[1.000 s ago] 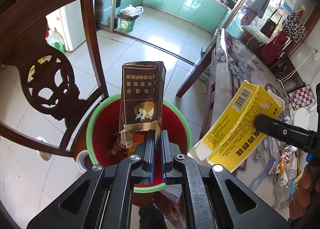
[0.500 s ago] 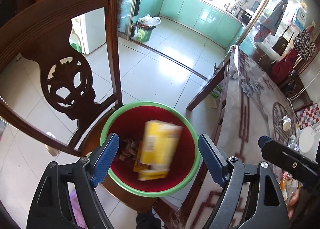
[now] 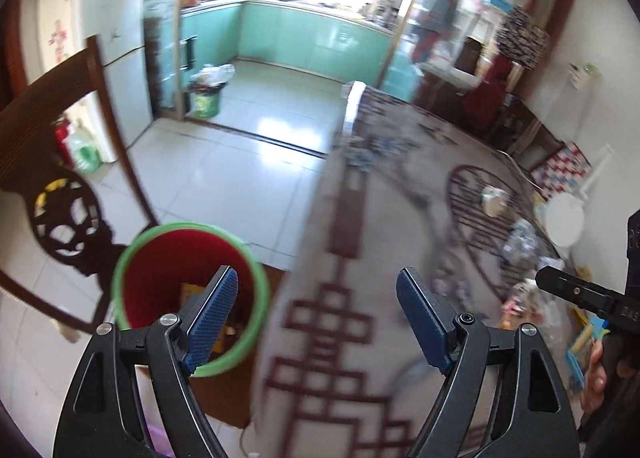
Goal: Collect trash
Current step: 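Open both grippers to drop the two boxes into the bucket, then grasp the orange snack wrapper with left gripper while right grasps the clear water bottle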
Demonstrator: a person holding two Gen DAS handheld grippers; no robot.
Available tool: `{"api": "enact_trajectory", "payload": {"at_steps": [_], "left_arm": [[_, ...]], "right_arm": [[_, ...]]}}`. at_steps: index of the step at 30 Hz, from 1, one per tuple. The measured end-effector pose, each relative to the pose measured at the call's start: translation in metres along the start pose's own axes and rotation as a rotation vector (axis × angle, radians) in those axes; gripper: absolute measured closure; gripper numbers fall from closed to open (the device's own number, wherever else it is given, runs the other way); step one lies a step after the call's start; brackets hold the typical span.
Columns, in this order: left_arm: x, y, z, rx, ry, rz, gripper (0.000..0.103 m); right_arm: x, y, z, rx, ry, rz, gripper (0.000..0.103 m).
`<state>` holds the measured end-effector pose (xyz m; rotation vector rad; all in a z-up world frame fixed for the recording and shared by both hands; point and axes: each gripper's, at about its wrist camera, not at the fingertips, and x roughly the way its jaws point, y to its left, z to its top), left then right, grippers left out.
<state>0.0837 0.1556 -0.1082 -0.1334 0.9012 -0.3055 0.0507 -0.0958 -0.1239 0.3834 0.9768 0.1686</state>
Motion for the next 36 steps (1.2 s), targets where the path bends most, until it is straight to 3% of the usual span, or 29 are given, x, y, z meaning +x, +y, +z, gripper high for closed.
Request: {"api": "enact_trajectory", "payload": {"at_steps": [6, 12, 18, 30, 31, 32, 34, 36], "left_arm": [[0.021, -0.100, -0.018, 0.085, 0.061, -0.146, 0.021], [0.050, -0.187, -0.049, 0.159, 0.181, -0.255, 0.020], [0.073, -0.238, -0.080, 0.184, 0.299, -0.276, 0.020], [0.126, -0.265, -0.121, 0.174, 0.504, -0.266, 0.021], [0.129, -0.264, -0.123, 0.166, 0.513, -0.262, 0.027], [0.132, -0.263, -0.125, 0.156, 0.526, -0.264, 0.044], [0.139, -0.259, -0.129, 0.132, 0.555, -0.264, 0.064], [0.142, -0.255, -0.131, 0.107, 0.573, -0.271, 0.074]], "right_arm": [[-0.070, -0.125, -0.017, 0.095, 0.028, -0.213, 0.038], [-0.071, -0.238, -0.047, 0.232, 0.166, -0.316, 0.038], [-0.043, -0.273, -0.065, 0.221, 0.262, -0.329, 0.038], [-0.038, -0.288, -0.061, 0.228, 0.256, -0.275, 0.039], [-0.040, -0.289, -0.060, 0.229, 0.245, -0.269, 0.041], [-0.042, -0.288, -0.059, 0.232, 0.235, -0.263, 0.051], [-0.046, -0.290, -0.057, 0.243, 0.216, -0.253, 0.051], [-0.049, -0.289, -0.054, 0.247, 0.201, -0.250, 0.052]]}}
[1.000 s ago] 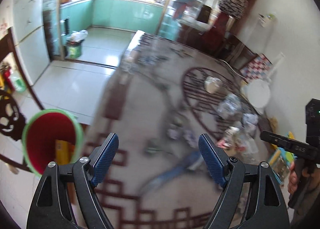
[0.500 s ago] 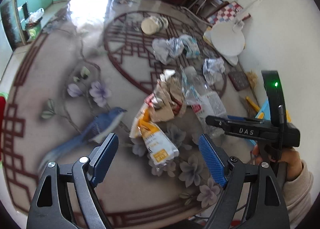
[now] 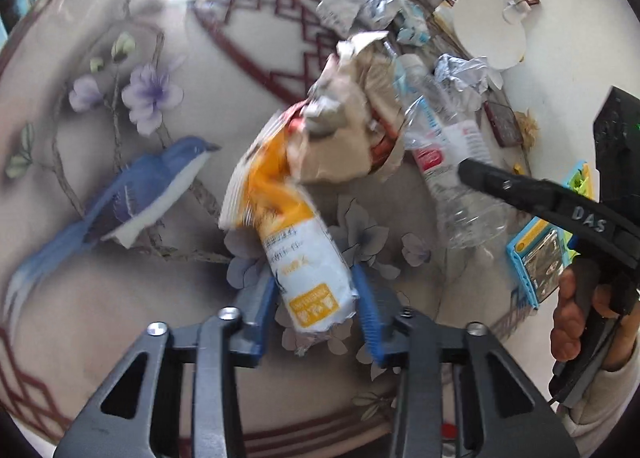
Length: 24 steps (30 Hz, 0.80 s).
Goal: Collect trash
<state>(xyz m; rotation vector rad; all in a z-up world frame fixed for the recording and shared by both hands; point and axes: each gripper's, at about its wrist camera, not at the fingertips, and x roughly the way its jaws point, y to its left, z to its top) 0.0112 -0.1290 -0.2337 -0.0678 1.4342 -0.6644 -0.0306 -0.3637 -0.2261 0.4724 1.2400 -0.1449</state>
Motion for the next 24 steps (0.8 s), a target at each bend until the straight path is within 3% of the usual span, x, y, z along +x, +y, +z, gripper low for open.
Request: {"api": "enact_trajectory", "payload": {"at_steps": [2, 5, 14, 24], "left_arm": [[-0.002, 0.003, -0.002, -0.011, -0.002, -0.002, 0.087], [-0.008, 0.005, -0.004, -0.008, -0.022, 0.001, 0.092], [-0.030, 0.012, 0.001, -0.008, -0.088, 0.017, 0.093], [-0.076, 0.022, 0.006, -0.020, -0.229, 0.044, 0.095]], "right_arm": [[-0.005, -0.001, 0.002, 0.006, -0.014, 0.005, 0.052], [-0.010, -0.002, 0.004, 0.014, -0.033, 0.011, 0.052], [-0.027, 0.008, 0.011, 0.043, -0.103, 0.050, 0.053], [-0.061, 0.029, 0.016, 0.039, -0.209, 0.100, 0.055]]}}
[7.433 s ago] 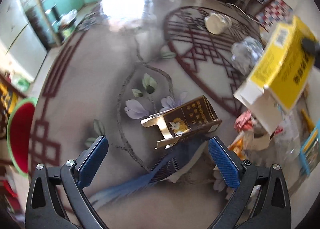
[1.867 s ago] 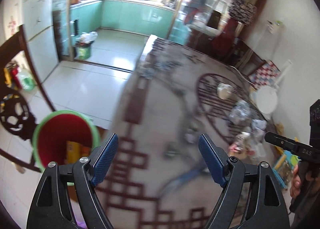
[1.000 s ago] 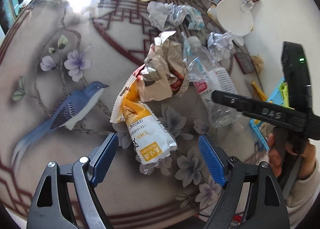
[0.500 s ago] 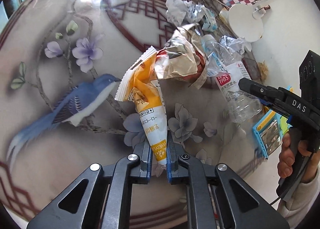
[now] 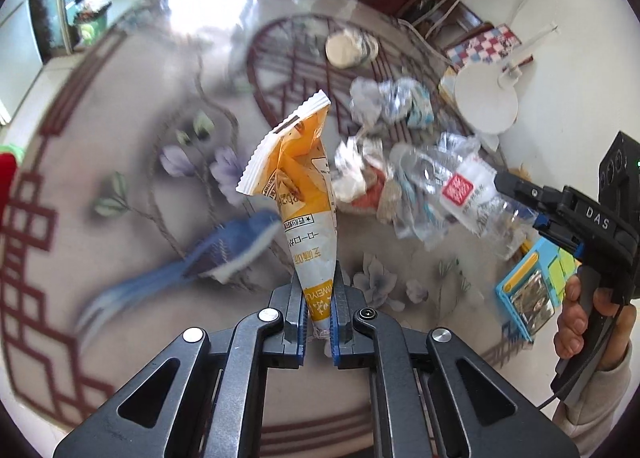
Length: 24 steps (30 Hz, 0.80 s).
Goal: Collect trash
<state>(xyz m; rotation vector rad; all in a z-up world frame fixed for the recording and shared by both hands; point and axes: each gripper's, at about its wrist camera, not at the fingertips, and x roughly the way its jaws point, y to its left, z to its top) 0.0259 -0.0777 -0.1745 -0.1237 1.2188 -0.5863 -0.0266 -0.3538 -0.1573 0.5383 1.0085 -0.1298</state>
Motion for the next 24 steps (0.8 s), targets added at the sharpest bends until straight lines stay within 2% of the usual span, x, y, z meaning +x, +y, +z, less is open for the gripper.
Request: {"api": "enact_trajectory", "payload": {"at_steps": [3, 4, 5, 10, 13, 15, 18, 20, 24], "left_arm": [[-0.014, 0.002, 0.006, 0.000, -0.044, 0.007, 0.095], [-0.019, 0.003, 0.008, -0.001, -0.058, 0.009, 0.095], [-0.022, 0.004, 0.009, -0.002, -0.069, 0.010, 0.095], [-0.035, 0.009, 0.012, -0.001, -0.107, 0.027, 0.095], [-0.039, 0.012, 0.012, -0.005, -0.112, 0.034, 0.095], [-0.043, 0.014, 0.010, -0.005, -0.120, 0.038, 0.095], [-0.045, 0.016, 0.009, -0.008, -0.125, 0.035, 0.095], [-0.046, 0.017, 0.008, -0.011, -0.124, 0.030, 0.095], [-0.047, 0.020, 0.005, -0.021, -0.122, 0.027, 0.095]], "right_arm": [[-0.010, 0.009, 0.002, -0.012, -0.031, 0.008, 0.058], [-0.013, 0.012, 0.003, -0.015, -0.040, 0.015, 0.073], [-0.016, 0.015, 0.004, -0.011, -0.047, 0.026, 0.103], [-0.016, 0.023, 0.007, -0.019, -0.035, 0.043, 0.103], [-0.008, 0.017, 0.006, 0.014, 0.007, 0.082, 0.103], [-0.001, 0.007, 0.005, 0.049, 0.024, 0.060, 0.102], [0.012, -0.010, 0.004, 0.110, 0.073, 0.015, 0.098], [0.019, -0.019, 0.002, 0.129, 0.107, -0.009, 0.091], [0.018, -0.037, -0.004, 0.155, 0.098, -0.054, 0.079]]}}
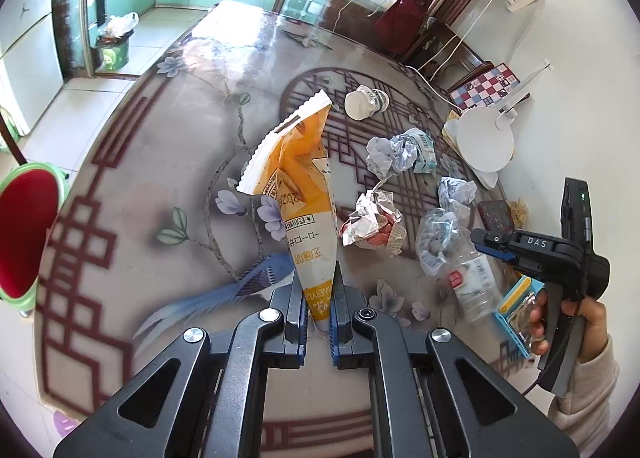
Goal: Collect trash
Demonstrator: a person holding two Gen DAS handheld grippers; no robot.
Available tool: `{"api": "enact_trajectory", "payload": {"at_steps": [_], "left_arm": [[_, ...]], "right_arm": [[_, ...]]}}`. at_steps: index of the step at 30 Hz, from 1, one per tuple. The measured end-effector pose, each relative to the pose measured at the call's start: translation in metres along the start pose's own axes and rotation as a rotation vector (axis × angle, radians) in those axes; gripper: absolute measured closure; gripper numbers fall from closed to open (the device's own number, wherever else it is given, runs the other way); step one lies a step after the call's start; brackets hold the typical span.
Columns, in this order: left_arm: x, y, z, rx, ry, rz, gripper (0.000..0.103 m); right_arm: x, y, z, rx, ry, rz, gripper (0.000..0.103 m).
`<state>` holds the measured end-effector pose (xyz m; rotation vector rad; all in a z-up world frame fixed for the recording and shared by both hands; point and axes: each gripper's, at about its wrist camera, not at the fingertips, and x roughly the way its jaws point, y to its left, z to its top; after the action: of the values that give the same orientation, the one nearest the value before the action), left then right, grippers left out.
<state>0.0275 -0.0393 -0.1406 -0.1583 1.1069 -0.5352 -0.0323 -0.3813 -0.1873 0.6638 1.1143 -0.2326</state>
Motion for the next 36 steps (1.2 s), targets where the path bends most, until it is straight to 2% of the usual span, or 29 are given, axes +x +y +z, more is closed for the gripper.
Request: {"api": "enact_trajectory", "payload": {"at_steps": [1, 2, 4, 5, 9, 11, 13, 16, 18, 21, 28, 36], "left_arm": [[0.000, 0.001, 0.000, -0.001, 0.003, 0.002, 0.095], [0.000, 0.002, -0.001, -0.002, 0.005, 0.002, 0.095], [0.000, 0.003, -0.001, -0.006, 0.011, 0.005, 0.095], [0.001, 0.004, -0.001, -0.008, 0.013, 0.006, 0.095], [0.007, 0.003, 0.000, -0.013, 0.029, 0.000, 0.095], [0.010, 0.000, -0.001, -0.007, 0.034, -0.007, 0.095], [0.012, -0.002, -0.001, 0.002, 0.037, -0.014, 0.095], [0.015, -0.005, -0.002, 0.012, 0.042, -0.022, 0.095], [0.015, -0.006, -0.002, 0.014, 0.044, -0.024, 0.095], [0.013, -0.006, -0.001, 0.019, 0.042, -0.021, 0.095], [0.009, -0.008, 0.004, 0.048, 0.035, -0.019, 0.095], [-0.002, 0.002, 0.008, 0.067, 0.017, -0.036, 0.095]], "right_arm": [[-0.003, -0.005, -0.001, -0.004, -0.008, -0.011, 0.070], [-0.006, -0.009, -0.002, -0.018, -0.016, -0.027, 0.056], [-0.010, -0.016, -0.003, -0.048, -0.031, -0.059, 0.038], [-0.011, -0.019, -0.004, -0.065, -0.028, -0.078, 0.035], [0.008, -0.034, -0.008, -0.095, 0.063, -0.148, 0.033], [0.016, -0.036, -0.011, -0.147, 0.071, -0.237, 0.027], [0.024, -0.037, -0.013, -0.192, 0.101, -0.280, 0.026], [0.039, -0.044, -0.019, -0.204, 0.172, -0.285, 0.027], [0.040, -0.047, -0.024, -0.188, 0.168, -0.270, 0.039], [0.025, -0.053, -0.027, -0.130, 0.113, -0.190, 0.040], [-0.027, -0.044, -0.026, -0.057, -0.045, -0.109, 0.041], [-0.078, 0.018, -0.018, -0.094, -0.181, -0.024, 0.041]]}}
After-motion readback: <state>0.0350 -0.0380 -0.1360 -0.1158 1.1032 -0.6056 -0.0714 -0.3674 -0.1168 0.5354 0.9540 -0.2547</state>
